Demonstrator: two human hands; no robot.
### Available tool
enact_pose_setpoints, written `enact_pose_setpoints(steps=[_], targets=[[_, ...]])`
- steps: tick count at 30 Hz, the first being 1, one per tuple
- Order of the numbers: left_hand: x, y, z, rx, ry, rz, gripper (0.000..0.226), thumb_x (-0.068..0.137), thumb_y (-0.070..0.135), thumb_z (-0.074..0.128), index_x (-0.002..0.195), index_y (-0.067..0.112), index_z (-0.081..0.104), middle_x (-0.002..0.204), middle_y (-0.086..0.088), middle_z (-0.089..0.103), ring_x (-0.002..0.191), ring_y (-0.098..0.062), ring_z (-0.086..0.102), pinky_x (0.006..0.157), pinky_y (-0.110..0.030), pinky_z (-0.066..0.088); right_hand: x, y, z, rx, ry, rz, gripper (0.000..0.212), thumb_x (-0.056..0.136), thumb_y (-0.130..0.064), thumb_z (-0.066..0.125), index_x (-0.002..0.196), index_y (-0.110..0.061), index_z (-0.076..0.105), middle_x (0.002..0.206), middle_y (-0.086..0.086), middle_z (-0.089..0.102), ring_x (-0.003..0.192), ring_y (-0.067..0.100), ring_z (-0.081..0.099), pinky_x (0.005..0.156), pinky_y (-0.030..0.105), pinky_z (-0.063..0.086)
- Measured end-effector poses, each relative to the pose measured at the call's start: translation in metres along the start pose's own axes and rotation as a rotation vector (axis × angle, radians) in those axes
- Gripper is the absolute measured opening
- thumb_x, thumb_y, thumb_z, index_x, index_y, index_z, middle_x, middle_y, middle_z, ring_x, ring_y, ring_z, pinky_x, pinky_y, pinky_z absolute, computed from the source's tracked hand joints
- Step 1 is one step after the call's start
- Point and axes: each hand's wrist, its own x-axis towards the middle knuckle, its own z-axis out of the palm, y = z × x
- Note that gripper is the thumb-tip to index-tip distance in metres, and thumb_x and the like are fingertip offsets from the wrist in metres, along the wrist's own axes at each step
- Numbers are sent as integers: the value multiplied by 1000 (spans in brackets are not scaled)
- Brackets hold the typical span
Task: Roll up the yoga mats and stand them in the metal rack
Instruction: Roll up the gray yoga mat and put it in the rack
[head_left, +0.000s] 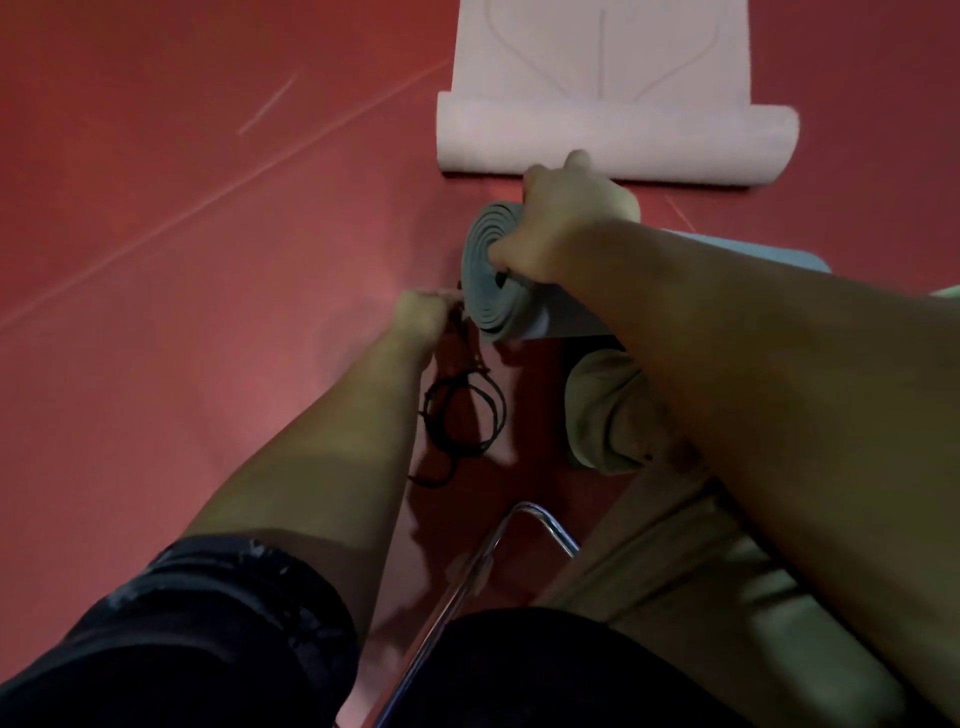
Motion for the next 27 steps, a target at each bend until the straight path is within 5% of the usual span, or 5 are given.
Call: enact_pose_setpoints(steps=[4,8,15,21,27], targets=[[-31,41,23,-283,-57,33,25,95,2,55,89,12,77,81,-7,79,79,-31,68,74,-38,52,-25,26,-23,79,88,44,63,84,-53,68,139,-24,58,131,6,44,93,31,56,74,40,42],[-59,89,55,-484,-146,62,35,103,18,58,135,10,71,118,-16,79,95,-35,77,77,-45,65,-51,56,-59,156,188,141,66,83,-53,72,139,-21,59,139,10,52,115,36,64,84,40,47],[-133,194,130,-556,-383,234,28,106,-1,55,128,3,71,92,0,79,77,-8,73,61,-16,56,-114,169,-148,476,411,436,50,75,-44,74,114,-13,78,113,13,77,107,33,74,91,37,58],[-237,273,209,-197,-610,387,29,101,45,71,119,22,74,85,11,77,83,-13,69,70,-27,61,-153,292,-170,799,544,637,43,59,-40,76,90,-10,77,85,15,78,76,38,77,76,52,67],[-317,317,286,332,-733,737,54,80,46,91,122,24,67,100,6,79,84,-13,71,71,-32,53,-221,370,-170,1115,650,746,37,64,-24,88,90,0,78,83,21,77,63,44,76,53,60,63]])
